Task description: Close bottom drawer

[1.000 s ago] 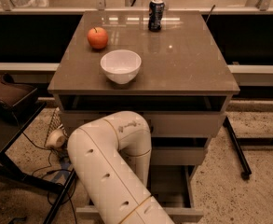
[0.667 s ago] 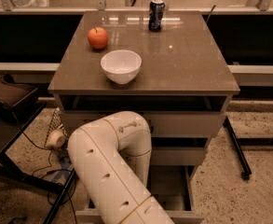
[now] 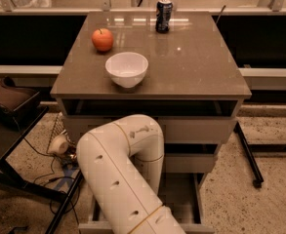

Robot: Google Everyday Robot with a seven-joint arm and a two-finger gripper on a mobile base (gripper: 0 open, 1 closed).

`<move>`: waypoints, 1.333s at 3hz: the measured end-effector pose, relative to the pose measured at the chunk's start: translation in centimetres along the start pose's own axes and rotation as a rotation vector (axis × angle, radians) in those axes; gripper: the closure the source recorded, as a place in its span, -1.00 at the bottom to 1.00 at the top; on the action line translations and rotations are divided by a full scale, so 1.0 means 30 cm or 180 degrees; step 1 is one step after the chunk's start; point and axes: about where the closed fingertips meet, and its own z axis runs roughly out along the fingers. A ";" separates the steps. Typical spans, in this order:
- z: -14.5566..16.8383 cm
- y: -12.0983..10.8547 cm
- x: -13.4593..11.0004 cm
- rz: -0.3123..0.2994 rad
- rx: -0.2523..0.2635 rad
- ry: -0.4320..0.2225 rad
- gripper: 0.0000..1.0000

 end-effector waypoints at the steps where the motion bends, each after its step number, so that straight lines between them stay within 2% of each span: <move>1: 0.000 0.000 0.000 0.0000 0.0000 0.0000 1.00; 2: -0.015 0.041 0.005 -0.0018 -0.0185 -0.0009 1.00; 3: -0.038 0.137 -0.001 -0.0030 -0.0569 -0.0058 0.77; 4: -0.046 0.136 0.000 -0.0030 -0.0569 -0.0058 0.30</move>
Offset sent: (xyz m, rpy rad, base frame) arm -0.0817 -0.0269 0.0203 -0.0780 0.3743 0.0004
